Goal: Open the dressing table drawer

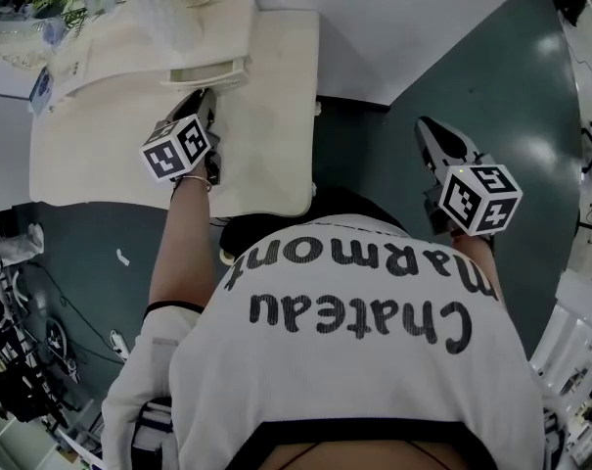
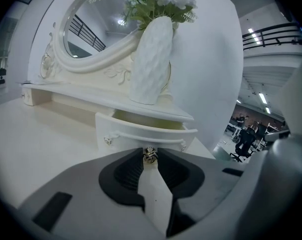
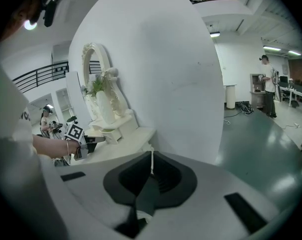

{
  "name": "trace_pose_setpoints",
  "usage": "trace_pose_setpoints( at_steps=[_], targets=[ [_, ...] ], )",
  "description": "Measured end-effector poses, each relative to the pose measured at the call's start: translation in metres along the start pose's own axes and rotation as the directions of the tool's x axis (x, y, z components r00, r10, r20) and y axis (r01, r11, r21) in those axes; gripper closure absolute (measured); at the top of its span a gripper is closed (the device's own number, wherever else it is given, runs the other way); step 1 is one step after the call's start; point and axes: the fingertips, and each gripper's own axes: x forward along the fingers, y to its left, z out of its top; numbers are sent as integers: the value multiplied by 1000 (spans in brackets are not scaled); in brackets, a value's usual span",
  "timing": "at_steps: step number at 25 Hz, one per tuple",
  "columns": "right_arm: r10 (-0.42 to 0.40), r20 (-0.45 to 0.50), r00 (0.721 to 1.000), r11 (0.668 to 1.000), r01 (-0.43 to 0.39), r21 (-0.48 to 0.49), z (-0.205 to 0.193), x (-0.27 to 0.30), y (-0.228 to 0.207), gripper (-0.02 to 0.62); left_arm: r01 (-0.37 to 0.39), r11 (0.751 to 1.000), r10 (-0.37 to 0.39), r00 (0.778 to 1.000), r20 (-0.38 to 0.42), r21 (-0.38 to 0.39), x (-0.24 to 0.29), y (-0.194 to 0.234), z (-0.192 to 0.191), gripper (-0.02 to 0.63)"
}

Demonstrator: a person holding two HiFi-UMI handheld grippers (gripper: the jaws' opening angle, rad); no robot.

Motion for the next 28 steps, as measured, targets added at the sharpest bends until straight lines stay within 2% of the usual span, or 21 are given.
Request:
trace_pose_setpoints(
  at_steps=[28],
  targets=[
    [16,31,999,1000,-16,15,-2,-2,-1,568,-6,1000,6,1000,1,-5,-11,-2,-8,512]
  ],
)
